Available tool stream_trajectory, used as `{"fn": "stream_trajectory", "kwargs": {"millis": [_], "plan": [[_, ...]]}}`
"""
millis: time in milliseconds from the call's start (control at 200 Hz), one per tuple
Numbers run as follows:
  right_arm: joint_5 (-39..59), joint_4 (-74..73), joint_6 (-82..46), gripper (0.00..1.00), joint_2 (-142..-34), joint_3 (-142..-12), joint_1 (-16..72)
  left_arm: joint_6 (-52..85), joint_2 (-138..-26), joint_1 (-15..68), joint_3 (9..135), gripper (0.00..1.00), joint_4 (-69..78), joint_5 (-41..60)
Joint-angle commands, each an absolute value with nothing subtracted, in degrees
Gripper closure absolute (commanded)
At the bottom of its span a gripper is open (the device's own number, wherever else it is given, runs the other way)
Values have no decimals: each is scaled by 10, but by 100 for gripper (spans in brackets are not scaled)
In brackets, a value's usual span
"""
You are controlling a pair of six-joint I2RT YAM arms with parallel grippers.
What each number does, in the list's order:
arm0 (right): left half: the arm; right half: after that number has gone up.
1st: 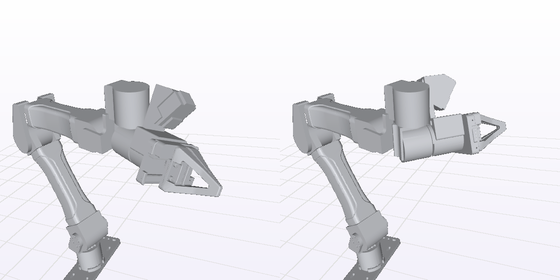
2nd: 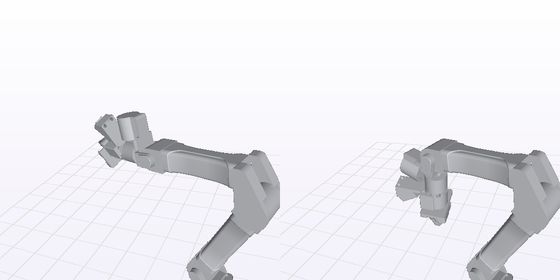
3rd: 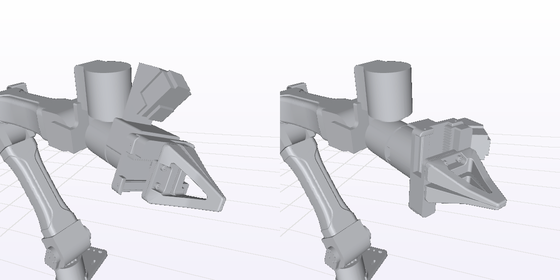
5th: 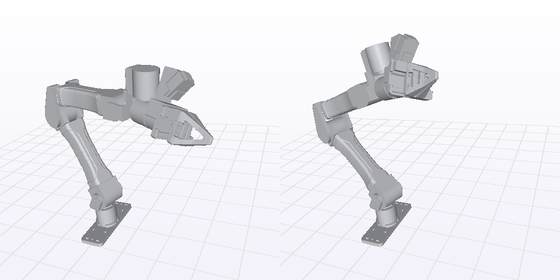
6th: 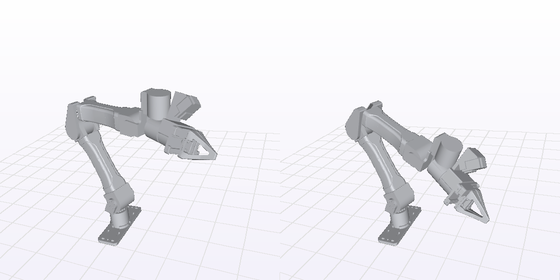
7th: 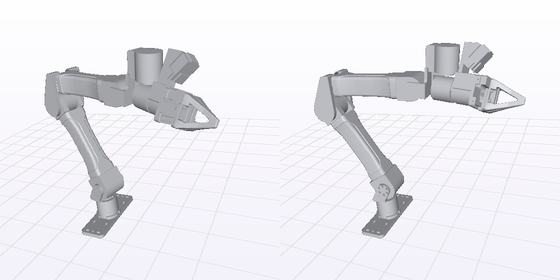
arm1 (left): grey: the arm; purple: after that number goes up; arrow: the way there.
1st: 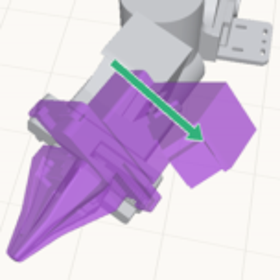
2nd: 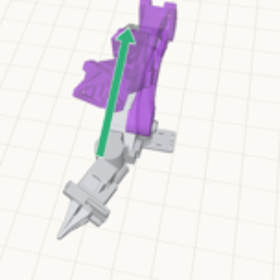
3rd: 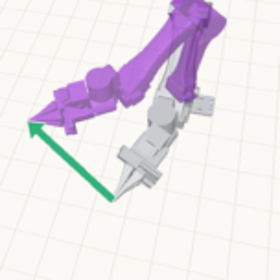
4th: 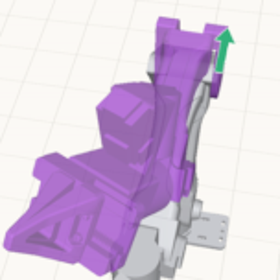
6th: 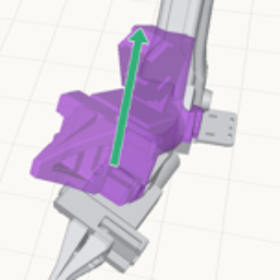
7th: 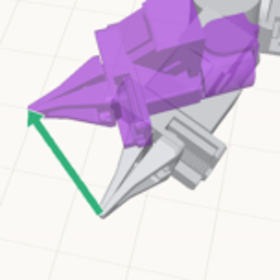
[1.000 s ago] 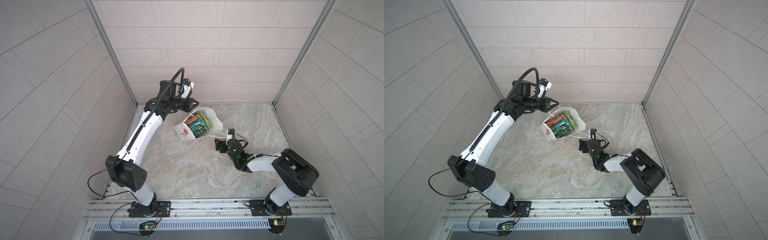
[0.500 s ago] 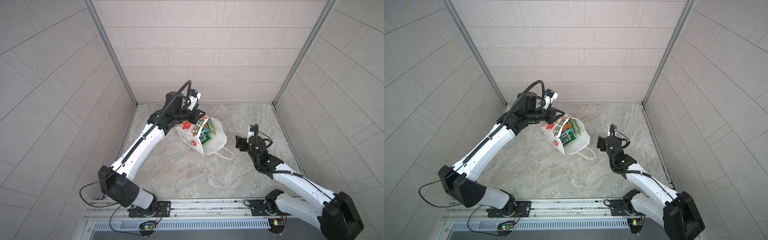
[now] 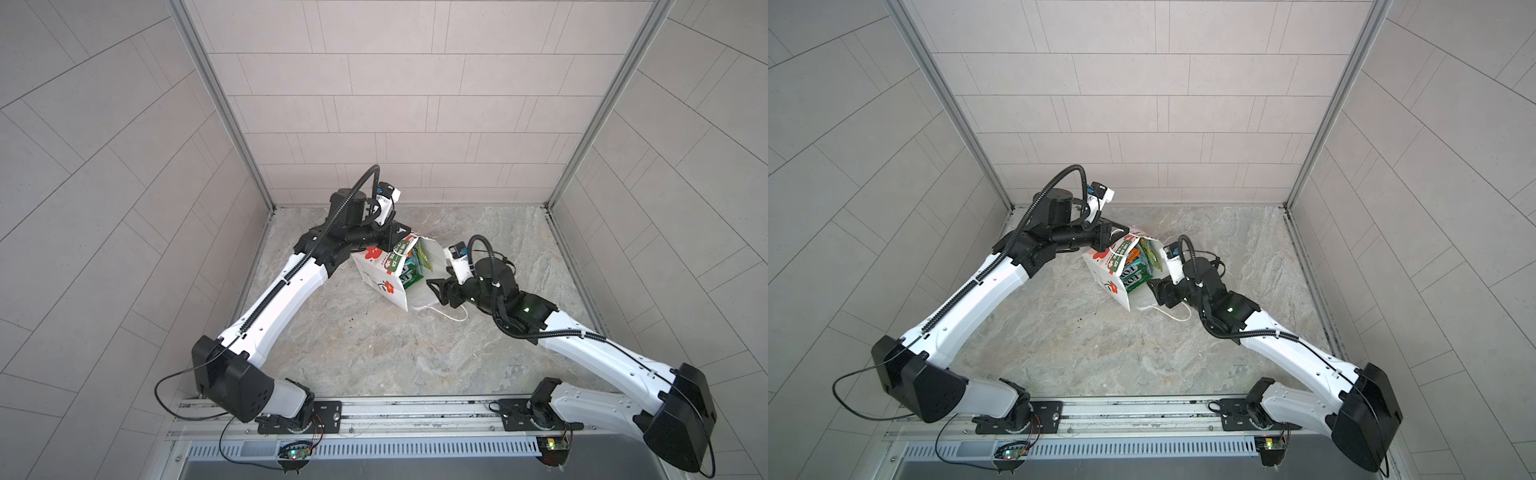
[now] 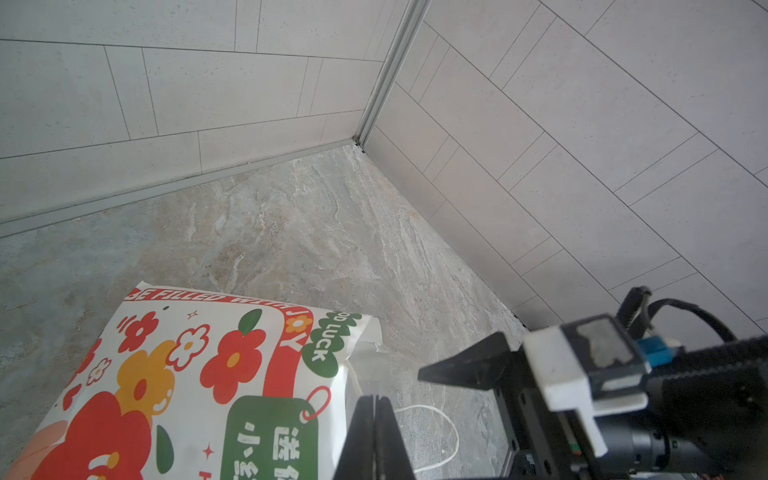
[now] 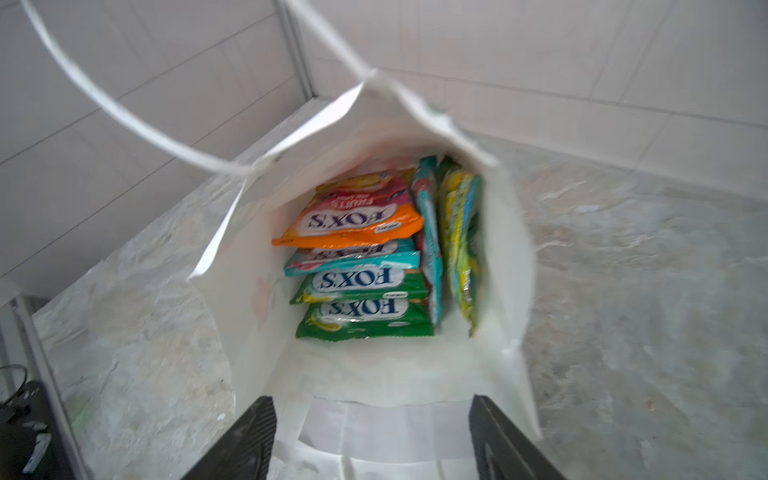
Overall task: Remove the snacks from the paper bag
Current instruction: 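Insert the right gripper into the bag and grasp the teal candy packet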
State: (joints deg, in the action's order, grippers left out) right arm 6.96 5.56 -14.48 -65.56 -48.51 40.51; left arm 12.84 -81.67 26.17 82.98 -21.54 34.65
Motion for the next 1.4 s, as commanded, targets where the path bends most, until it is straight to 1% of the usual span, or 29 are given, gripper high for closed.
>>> {"fn": "stream_trajectory", "kwargs": {"millis": [0, 95, 235, 405, 465, 520, 570, 846, 1011, 1196, 1301, 1396], "plan": [[74, 102, -111, 35, -698, -512, 418, 133, -789, 260, 818, 100, -182, 350], [78, 108, -103, 44, -743, -531, 426, 130, -784, 259, 815, 100, -180, 346], [37, 93, -97, 44, -791, -543, 441, 125, -781, 258, 812, 100, -181, 344], [-12, 48, -96, 47, -843, -556, 452, 126, -782, 258, 811, 100, -182, 345], [-20, 30, -93, 50, -862, -560, 454, 125, -781, 258, 810, 100, -181, 345], [-42, 16, -94, 55, -881, -565, 457, 125, -781, 257, 809, 100, -181, 344], [-63, 5, -97, 56, -896, -569, 456, 125, -781, 257, 809, 100, -180, 344], [-161, -56, -98, 57, -952, -583, 456, 126, -779, 255, 809, 100, -179, 351], [-205, -67, -92, 58, -977, -596, 456, 128, -780, 255, 809, 100, -178, 358], [-234, -61, -92, 61, -1002, -615, 456, 128, -778, 255, 809, 100, -177, 361], [-255, -58, -96, 61, -1013, -625, 454, 128, -778, 255, 809, 100, -177, 362], [-253, -63, -96, 61, -1024, -630, 454, 128, -777, 255, 809, 100, -177, 363]]}}
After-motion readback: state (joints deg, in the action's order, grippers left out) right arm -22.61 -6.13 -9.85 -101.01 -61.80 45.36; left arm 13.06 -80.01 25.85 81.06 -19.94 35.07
